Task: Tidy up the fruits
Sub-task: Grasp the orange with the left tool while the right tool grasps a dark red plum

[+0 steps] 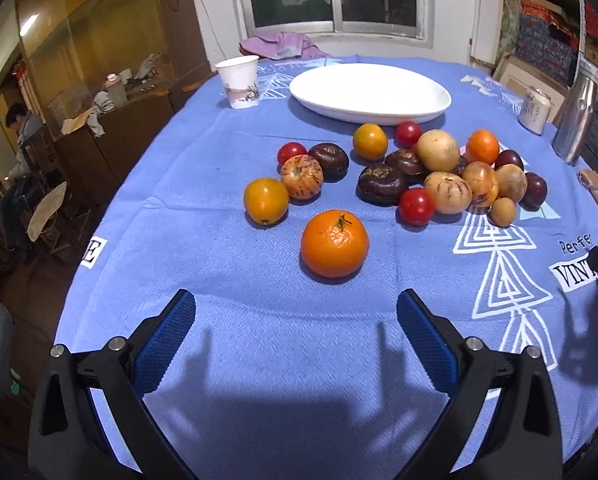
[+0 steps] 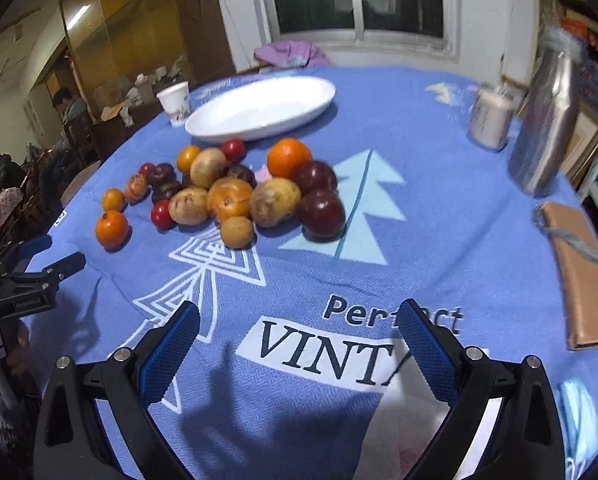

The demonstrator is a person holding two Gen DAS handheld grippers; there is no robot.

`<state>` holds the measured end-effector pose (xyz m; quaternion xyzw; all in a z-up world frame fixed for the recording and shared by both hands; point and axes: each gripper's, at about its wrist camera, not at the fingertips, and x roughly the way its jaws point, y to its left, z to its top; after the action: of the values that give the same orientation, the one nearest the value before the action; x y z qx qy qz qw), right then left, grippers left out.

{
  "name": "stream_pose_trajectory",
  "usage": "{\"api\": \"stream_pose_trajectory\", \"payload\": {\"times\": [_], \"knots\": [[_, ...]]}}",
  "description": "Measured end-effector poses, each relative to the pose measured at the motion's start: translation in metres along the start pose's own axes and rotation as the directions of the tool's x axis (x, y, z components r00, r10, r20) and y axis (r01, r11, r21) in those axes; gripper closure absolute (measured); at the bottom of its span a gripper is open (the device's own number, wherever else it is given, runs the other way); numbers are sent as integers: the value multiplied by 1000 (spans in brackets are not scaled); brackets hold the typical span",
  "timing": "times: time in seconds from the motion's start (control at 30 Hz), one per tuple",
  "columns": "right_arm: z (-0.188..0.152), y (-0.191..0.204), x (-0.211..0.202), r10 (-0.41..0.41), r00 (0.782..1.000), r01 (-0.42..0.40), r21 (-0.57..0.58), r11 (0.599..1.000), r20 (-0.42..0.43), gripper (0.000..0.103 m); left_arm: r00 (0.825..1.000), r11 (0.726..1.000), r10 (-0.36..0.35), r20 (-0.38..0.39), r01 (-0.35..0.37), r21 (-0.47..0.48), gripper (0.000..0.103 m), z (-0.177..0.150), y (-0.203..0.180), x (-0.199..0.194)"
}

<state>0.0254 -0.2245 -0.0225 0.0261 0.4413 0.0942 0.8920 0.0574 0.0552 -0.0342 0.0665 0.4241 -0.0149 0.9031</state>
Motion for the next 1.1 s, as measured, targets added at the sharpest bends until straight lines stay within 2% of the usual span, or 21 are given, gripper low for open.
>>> {"api": "stream_pose_trajectory", "payload": {"times": [0.1,0.23,0.33,0.37,0.4,0.43,0.47,0.5,0.57,0.7,0.83,0.93,1.0,1.1], "knots": [[1,-6,19,14,999,-14,0,1000,-44,3,1000,1000,9,-29,-9,19,4,9,0,17],[7,-9,20,1,1000,-1,0,1000,15,3,998,1000,-29,-60,29,-6,4,26,-1,38],[16,-11,25,-3,1000,3,-12,1000,12,6,997,999,-45,-65,45,1,8,37,-7,51],[18,-11,27,-7,1000,7,-19,1000,7,17,997,999,-37,-65,38,15,11,39,-10,56],[21,-13,30,-8,1000,8,-30,1000,-7,25,997,999,-39,-73,41,25,23,40,-14,61],[23,-15,33,-1,1000,1,-36,999,-21,48,994,998,-53,-91,56,29,30,40,-16,67],[26,-18,37,35,999,-36,-29,999,-36,64,995,997,-69,-69,70,13,31,41,-16,67],[29,-22,42,83,995,-84,-10,996,-57,66,994,997,-77,-74,78,7,33,42,-15,69],[34,-27,49,88,993,-88,8,996,-76,65,993,995,-95,-70,95,-7,33,42,-13,71],[40,-24,61,25,996,-28,-32,999,-87,64,990,992,-125,-62,123,-35,35,41,-9,73],[57,-18,69,-8,997,2,-74,997,-80,64,991,991,-125,-53,122,-48,49,40,-6,71],[67,-16,79,-24,996,16,-94,995,-82,64,988,988,-151,-45,148,-52,56,38,-4,67],[68,-19,85,-5,997,-2,-83,997,-83,64,987,987,-156,-48,153,-50,56,37,-4,67],[64,-24,85,21,998,-25,-71,997,-55,64,986,987,-158,-54,157,-33,49,36,-7,67]]}}
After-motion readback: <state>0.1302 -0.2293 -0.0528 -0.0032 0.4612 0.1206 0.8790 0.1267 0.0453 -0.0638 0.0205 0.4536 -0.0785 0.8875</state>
